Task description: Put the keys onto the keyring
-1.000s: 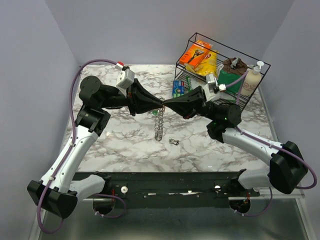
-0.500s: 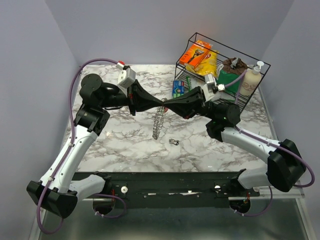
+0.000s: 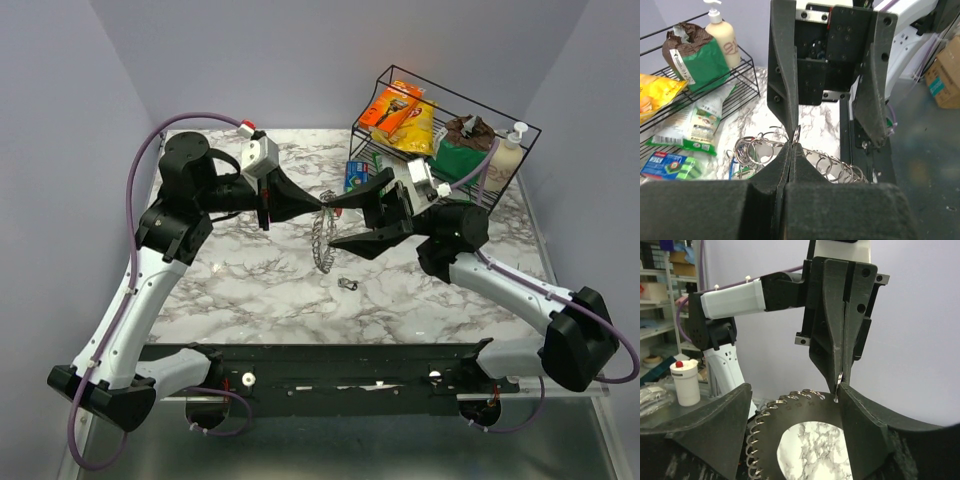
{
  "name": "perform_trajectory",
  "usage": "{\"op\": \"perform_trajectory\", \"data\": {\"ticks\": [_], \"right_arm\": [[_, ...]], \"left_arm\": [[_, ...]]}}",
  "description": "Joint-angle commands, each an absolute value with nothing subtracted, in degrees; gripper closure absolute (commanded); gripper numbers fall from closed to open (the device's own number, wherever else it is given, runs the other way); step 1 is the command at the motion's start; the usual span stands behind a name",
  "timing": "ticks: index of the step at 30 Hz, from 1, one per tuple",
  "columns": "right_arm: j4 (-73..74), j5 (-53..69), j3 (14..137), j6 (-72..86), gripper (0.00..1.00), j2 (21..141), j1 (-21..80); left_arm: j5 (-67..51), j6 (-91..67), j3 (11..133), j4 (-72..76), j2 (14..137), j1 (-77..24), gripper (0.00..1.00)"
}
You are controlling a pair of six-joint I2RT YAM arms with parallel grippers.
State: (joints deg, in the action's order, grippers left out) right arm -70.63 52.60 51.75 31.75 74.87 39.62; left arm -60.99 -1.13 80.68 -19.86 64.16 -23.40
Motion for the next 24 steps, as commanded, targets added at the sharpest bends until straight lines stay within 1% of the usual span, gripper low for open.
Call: {"op": "perform_trajectory", "data": {"ticks": [1, 2, 4, 5, 6, 8, 13, 14, 18, 19, 24], "right_arm": [[-57.1, 54.8, 56.7, 21.7, 0.21, 70.0, 39.5], [-48.5, 53.8, 59.2, 20.2, 0.2, 69.6, 39.5], [-37.8, 51.7, 62.9, 15.7, 0.18, 69.5, 39.5], [-28.6, 50.8, 64.9, 14.0, 0.18, 70.1, 39.5], [-25.1, 50.6, 68.3, 11.5, 0.18, 70.5, 39.5], [-18.8, 49.7, 70.2, 10.3, 0.18, 71.1, 39.5], [-11.3, 48.3, 75.4, 8.2, 0.19, 73.3, 39.5], [-7.8, 47.7, 76.2, 7.5, 0.2, 73.7, 39.5], [1.1, 48.0, 81.1, 3.8, 0.29, 76.5, 39.5], [2.8, 48.0, 81.9, 3.3, 0.33, 77.6, 39.6], [10.7, 46.9, 85.9, -1.2, 0.43, 80.0, 40.6]], "left_arm": [[-57.0, 8.3, 84.4, -31.5, 65.0, -23.4, 1.0], [-56.9, 9.0, 84.7, -32.7, 65.1, -23.4, 1.0], [-56.2, 10.2, 85.4, -35.0, 65.2, -23.4, 1.0], [-56.3, 10.7, 85.5, -35.7, 65.1, -23.5, 1.0], [-56.3, 11.1, 85.6, -36.8, 65.0, -23.5, 1.0], [-56.3, 11.8, 85.5, -37.2, 64.7, -23.5, 1.0], [-55.5, 13.7, 86.7, -40.6, 64.7, -23.7, 1.0], [-55.3, 14.6, 86.9, -41.3, 64.9, -23.7, 1.0], [-54.1, 16.3, 88.0, -45.0, 65.0, -23.9, 1.0], [-54.1, 16.7, 88.2, -45.4, 65.1, -24.0, 1.0], [-53.7, 17.0, 87.8, -46.5, 65.2, -24.3, 1.0]]}}
